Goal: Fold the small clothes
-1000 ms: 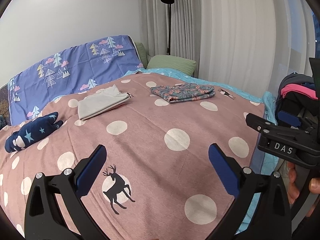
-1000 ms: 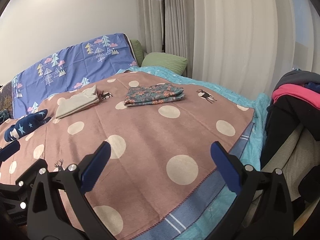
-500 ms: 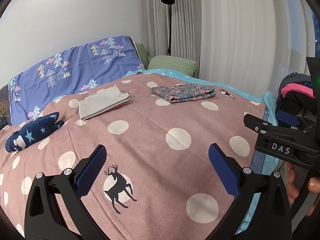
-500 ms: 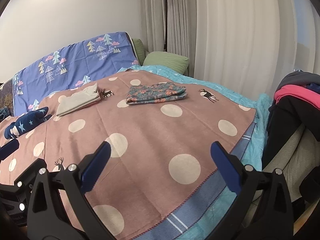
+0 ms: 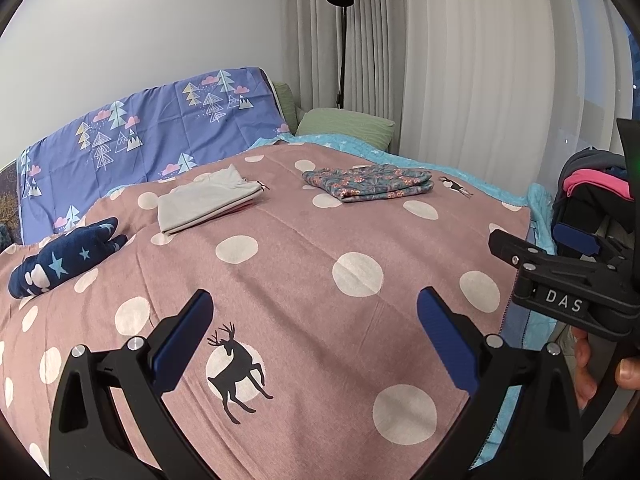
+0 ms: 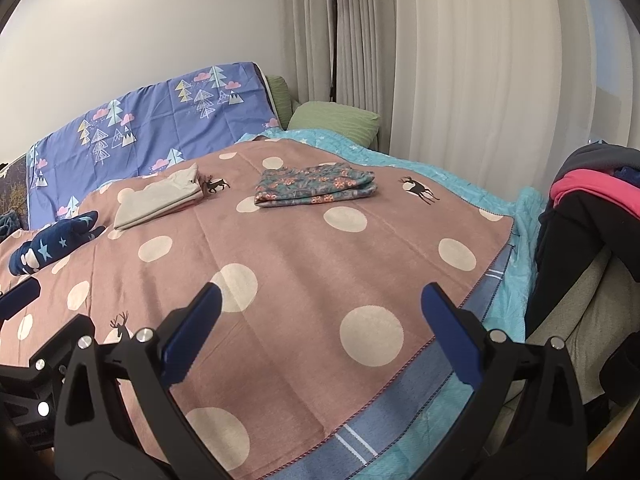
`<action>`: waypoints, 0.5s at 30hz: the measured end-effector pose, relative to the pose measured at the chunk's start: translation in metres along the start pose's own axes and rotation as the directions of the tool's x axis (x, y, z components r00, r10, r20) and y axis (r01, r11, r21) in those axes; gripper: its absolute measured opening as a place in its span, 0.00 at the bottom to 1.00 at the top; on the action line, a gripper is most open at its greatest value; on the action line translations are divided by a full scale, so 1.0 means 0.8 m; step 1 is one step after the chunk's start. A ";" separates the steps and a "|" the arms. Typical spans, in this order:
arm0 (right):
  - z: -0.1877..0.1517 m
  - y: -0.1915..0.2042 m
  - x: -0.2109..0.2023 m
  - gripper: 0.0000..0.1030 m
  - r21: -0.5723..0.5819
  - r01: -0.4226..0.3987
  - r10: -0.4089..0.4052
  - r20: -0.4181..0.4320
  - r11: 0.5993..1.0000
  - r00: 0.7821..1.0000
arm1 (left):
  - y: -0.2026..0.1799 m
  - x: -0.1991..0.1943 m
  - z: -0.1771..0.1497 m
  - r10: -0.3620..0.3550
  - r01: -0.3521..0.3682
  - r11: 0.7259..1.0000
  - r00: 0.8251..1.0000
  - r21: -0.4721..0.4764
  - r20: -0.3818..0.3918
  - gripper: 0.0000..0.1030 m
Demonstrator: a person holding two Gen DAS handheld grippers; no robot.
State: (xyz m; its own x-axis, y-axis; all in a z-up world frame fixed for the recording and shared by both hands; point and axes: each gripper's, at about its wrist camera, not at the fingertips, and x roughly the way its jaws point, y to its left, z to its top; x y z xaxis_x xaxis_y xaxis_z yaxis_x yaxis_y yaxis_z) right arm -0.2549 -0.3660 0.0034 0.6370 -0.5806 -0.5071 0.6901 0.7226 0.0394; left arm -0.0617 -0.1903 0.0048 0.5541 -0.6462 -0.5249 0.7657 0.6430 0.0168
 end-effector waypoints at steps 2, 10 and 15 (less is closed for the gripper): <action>0.000 0.000 0.000 0.98 0.000 0.000 0.000 0.001 1.000 1.000 | 0.001 0.001 0.000 0.001 -0.001 1.000 1.000 -0.001 -0.001 0.99; 0.000 0.002 0.000 0.98 -0.006 -0.002 0.002 0.001 1.000 1.000 | 0.003 0.006 -0.005 0.004 -0.004 1.000 1.000 -0.008 -0.011 0.99; 0.000 0.007 0.003 0.98 -0.010 -0.004 0.004 -0.003 1.000 1.000 | 0.003 0.006 -0.005 0.005 -0.005 1.000 1.000 -0.007 -0.013 0.99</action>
State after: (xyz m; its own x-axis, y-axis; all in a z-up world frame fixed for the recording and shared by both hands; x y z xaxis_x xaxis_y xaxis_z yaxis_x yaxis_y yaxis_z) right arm -0.2494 -0.3634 0.0021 0.6385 -0.5770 -0.5093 0.6843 0.7285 0.0327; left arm -0.0582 -0.1902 -0.0010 0.5535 -0.6377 -0.5356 0.7607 0.6489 0.0135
